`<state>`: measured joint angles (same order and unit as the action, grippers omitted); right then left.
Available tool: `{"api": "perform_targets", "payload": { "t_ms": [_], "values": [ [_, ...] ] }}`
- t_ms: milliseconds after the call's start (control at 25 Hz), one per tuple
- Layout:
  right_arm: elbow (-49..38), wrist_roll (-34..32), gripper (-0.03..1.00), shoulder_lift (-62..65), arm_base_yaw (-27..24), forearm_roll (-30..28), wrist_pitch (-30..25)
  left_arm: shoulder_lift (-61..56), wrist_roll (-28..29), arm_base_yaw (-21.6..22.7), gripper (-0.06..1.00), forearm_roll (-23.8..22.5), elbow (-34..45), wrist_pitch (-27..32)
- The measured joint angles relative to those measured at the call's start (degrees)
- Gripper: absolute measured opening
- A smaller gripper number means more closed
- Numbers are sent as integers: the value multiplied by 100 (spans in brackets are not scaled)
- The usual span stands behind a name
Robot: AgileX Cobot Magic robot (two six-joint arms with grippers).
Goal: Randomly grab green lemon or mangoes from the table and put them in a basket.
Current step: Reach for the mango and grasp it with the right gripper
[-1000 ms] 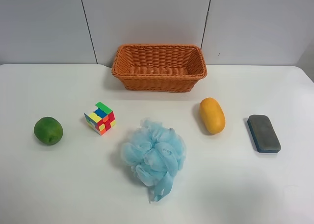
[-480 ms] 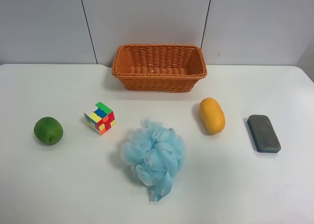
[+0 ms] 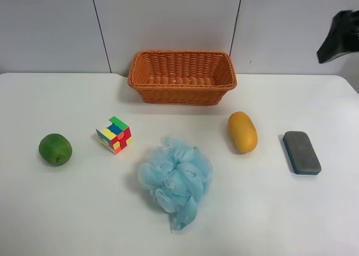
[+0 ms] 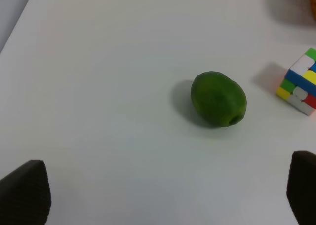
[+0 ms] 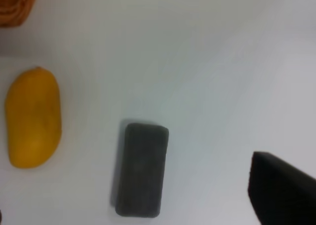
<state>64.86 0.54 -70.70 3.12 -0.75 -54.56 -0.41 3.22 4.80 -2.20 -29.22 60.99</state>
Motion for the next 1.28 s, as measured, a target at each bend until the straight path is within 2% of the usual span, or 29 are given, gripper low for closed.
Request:
{"api": "perform_targets", "payload": {
  "t_ms": [120, 400, 560, 720, 960, 1280],
  "values": [
    [12, 2, 99, -753, 98, 4, 273, 0, 0, 0, 95, 0, 0, 0],
    [12, 16, 99, -2173, 629, 443, 1155, 0, 0, 0, 95, 0, 0, 0],
    [13, 16, 99, -2744, 932, 631, 1480, 0, 0, 0, 95, -2, 0, 0],
    [18, 16, 99, -3223, 1115, 649, 1610, 0, 0, 0, 95, -2, 0, 0],
    [18, 16, 99, -3822, 1134, 637, 1652, 0, 0, 0, 95, -2, 0, 0],
    [18, 16, 99, -4021, 1134, 647, 1941, 0, 0, 0, 95, -2, 0, 0]
  ]
}}
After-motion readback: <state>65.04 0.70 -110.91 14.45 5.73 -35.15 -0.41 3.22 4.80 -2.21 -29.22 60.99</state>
